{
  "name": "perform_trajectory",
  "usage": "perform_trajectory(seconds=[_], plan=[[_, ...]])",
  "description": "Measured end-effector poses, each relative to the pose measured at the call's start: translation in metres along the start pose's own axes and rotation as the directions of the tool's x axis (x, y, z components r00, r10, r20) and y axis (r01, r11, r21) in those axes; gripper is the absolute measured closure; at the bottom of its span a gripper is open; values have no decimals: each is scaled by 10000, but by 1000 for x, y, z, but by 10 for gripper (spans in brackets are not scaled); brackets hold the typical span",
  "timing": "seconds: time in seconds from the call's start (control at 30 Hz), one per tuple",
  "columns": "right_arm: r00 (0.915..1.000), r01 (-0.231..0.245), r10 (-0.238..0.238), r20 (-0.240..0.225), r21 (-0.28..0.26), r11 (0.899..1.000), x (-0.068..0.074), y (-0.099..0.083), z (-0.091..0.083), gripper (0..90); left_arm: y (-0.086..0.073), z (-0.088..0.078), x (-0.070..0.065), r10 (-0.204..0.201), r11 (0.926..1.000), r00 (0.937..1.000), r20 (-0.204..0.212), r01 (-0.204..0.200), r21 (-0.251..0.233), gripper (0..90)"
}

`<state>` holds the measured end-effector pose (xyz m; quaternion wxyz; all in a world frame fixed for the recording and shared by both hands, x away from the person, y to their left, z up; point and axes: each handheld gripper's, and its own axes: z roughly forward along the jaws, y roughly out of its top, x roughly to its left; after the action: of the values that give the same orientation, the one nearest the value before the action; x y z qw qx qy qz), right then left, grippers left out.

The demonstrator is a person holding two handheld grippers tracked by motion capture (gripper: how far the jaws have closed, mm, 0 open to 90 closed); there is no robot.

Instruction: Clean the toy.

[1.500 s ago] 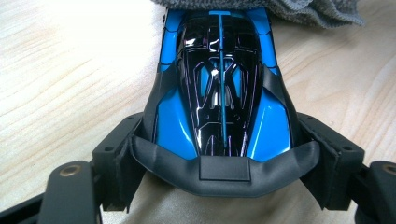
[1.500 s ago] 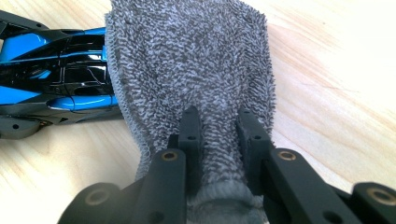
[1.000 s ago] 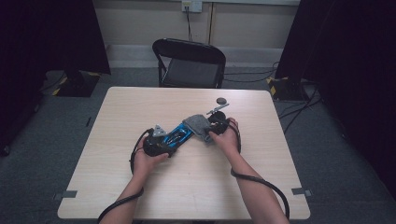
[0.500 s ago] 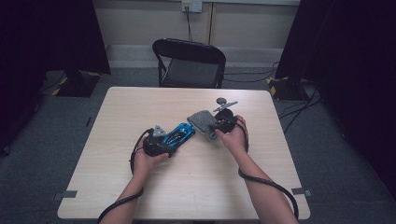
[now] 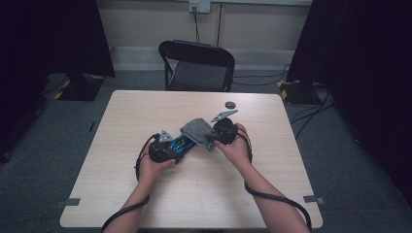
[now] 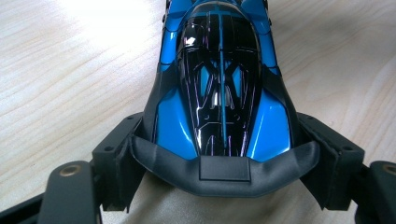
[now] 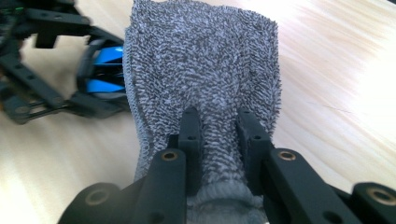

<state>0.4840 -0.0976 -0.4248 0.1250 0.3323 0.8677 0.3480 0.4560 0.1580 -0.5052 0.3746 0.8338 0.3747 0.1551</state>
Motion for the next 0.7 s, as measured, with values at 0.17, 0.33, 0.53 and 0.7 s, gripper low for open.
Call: perform_trajectory(seconds=[0.17, 0.33, 0.53, 0.7], plan=[[9985, 438, -435, -341, 76, 9990, 16, -1, 4, 747, 0, 0, 0, 7, 10000, 10000, 0, -7, 3, 242], [9943, 926, -911, -557, 251, 9954, 31, -2, 10, 748, 0, 0, 0, 14, 10000, 10000, 0, -14, 2, 242], [9874, 1296, -1259, -964, 328, 9910, 43, -1, 20, 747, 0, 0, 0, 11, 10000, 10000, 2, -11, 9, 242], [9818, 1550, -1504, -1161, 309, 9874, 50, 0, 24, 747, 0, 0, 0, 11, 10000, 10000, 2, -11, 7, 242]])
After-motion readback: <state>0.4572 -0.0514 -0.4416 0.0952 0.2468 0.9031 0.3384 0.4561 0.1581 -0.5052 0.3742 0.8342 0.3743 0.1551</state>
